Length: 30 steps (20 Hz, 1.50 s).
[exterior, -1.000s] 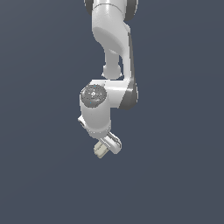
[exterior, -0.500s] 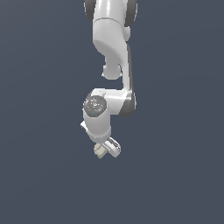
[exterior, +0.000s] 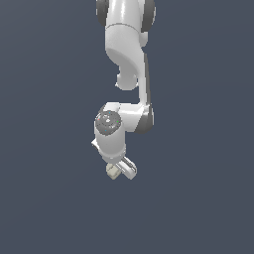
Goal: Pick up the object and move it to a goal position.
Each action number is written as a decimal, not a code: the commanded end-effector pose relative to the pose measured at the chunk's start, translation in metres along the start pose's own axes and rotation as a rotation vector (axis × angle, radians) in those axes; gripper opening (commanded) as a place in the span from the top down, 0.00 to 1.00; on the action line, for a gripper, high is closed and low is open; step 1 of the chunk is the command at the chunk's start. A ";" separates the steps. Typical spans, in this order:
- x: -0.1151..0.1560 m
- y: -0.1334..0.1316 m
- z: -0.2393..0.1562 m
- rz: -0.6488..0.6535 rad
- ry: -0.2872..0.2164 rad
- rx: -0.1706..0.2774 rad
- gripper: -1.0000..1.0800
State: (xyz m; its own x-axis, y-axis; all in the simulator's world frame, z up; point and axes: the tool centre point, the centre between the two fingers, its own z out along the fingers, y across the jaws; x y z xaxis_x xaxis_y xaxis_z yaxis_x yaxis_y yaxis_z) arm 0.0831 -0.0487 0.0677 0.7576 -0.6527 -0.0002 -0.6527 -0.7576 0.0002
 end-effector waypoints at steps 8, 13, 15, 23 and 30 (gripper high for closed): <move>0.000 0.000 0.000 0.000 0.000 0.000 1.00; 0.012 0.012 -0.006 0.000 0.000 0.000 1.00; 0.021 0.021 -0.010 0.000 0.000 0.000 1.00; 0.074 0.069 -0.035 -0.001 0.000 0.000 1.00; 0.119 0.109 -0.055 -0.001 0.000 0.000 1.00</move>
State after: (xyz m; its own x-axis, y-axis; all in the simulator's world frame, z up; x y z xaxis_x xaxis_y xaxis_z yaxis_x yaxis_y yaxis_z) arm 0.1001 -0.1984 0.1188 0.7568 -0.6536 0.0002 -0.6536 -0.7568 0.0005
